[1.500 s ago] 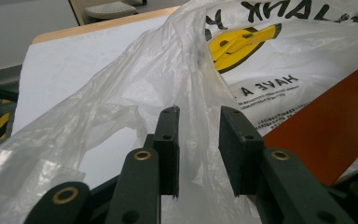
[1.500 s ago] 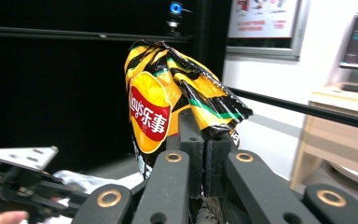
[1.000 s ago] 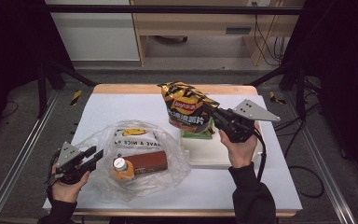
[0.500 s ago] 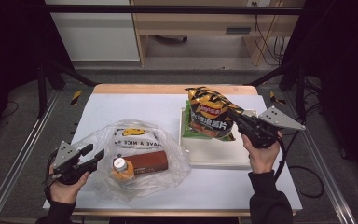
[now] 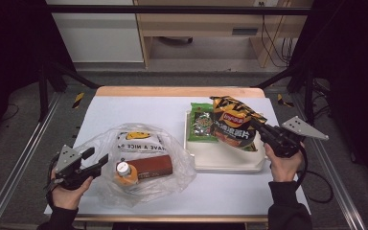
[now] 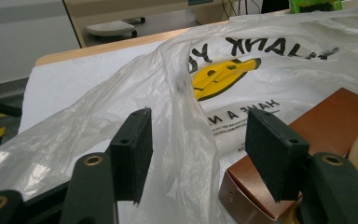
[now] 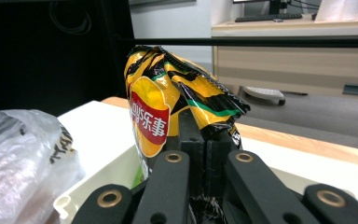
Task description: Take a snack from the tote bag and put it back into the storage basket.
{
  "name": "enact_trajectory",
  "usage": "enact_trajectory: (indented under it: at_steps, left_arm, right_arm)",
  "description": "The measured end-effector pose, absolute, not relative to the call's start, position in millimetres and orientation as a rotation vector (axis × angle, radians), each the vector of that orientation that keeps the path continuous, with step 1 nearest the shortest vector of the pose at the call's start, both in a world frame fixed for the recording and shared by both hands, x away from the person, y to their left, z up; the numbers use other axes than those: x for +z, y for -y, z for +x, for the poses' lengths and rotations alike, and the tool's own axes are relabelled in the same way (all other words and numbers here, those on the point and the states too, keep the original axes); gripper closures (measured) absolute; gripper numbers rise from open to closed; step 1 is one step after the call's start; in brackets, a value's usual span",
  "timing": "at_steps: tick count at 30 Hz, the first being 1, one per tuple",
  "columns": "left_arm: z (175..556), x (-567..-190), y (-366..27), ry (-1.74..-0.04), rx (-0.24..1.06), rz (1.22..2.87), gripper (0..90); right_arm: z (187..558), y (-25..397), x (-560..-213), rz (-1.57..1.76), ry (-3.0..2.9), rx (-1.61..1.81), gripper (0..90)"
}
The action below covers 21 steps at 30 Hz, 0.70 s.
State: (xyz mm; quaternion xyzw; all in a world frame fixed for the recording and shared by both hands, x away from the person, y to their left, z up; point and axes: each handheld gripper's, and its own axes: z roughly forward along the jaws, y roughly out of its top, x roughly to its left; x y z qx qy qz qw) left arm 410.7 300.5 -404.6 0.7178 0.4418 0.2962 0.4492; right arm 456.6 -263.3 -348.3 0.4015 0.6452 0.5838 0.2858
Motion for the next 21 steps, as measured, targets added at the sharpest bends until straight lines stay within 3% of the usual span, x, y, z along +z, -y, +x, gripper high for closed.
enact_trajectory:
  at_steps: [21]
  left_arm:
    - [412.3,-406.6,-300.8,-1.1,0.729,1.776,40.2]
  right_arm:
    - [493.3,287.8,-385.2,1.245,-1.72,1.466,85.8]
